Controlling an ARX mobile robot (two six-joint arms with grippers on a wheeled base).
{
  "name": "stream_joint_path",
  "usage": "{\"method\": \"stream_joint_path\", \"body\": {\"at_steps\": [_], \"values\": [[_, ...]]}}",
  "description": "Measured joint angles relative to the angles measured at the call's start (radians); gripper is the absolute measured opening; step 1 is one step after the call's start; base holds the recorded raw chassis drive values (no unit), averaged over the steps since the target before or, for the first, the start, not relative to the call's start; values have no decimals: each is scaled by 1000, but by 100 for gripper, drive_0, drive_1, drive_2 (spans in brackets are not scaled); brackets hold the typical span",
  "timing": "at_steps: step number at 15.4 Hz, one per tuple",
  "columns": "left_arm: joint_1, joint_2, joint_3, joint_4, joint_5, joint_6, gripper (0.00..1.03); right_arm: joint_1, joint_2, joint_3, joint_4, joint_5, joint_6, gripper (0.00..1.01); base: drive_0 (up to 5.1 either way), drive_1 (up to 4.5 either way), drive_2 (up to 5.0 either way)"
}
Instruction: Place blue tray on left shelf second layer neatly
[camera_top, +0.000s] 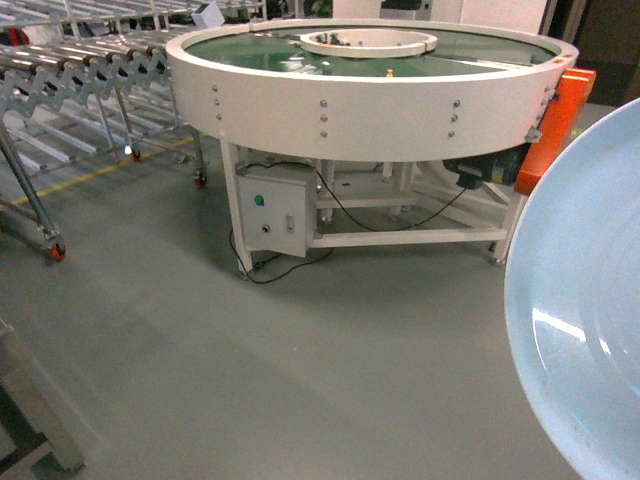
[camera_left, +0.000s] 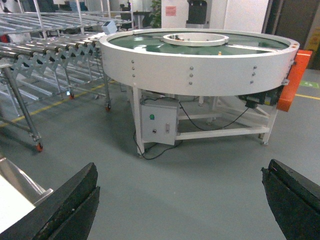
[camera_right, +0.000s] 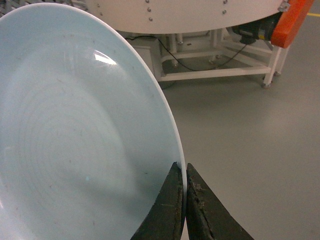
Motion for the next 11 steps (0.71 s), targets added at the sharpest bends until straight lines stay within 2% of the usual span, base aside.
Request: {"method": "stream_joint_path", "body": {"at_steps": [11], "values": [[0, 0, 0, -2, -2, 0, 98, -1, 1, 0, -4, -2, 0, 2, 276, -220, -557]]}}
